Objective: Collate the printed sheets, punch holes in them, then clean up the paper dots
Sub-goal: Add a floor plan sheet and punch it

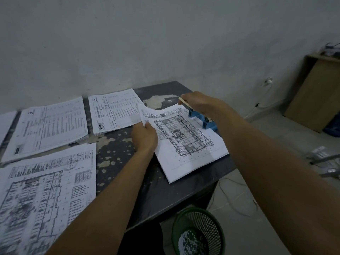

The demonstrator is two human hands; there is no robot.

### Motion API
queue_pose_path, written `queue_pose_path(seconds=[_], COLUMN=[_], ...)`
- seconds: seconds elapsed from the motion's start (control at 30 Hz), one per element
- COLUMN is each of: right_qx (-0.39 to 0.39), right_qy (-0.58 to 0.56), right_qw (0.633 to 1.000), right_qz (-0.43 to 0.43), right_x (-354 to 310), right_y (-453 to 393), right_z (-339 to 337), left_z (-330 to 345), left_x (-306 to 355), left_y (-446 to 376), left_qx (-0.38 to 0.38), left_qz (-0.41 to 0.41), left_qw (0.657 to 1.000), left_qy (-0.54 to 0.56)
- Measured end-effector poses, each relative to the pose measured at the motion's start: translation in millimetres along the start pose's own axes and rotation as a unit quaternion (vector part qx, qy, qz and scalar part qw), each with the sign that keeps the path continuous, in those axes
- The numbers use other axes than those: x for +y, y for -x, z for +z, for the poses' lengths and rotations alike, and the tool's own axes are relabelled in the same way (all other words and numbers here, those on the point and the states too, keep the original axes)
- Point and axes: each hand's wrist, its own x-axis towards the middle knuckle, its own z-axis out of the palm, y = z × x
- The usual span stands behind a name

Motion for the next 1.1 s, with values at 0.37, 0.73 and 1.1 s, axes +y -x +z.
queue_pose_path(seconds=[0.37,0.73,1.1], right_qx=[-0.015,-0.003,0.009], right_qy=[0.112,0.136,0.106], right_qw=[0.994,0.99,0.994], right_qz=[-0.009,-0.046,-0.012], right_x=[-1,0,0], right_y=[-11,-12,-10], right_z=[11,19,20], left_z=[1,2,3], left_x=[-3,-7,-7], left_y=[-2,-5,-5], left_qx=[-0.007,-0.008,-0.006], left_qz=[0.019,0.038,0.041], left_qw=[1.0,0.999,0.999], left_qy=[-0.012,-0.006,-0.007])
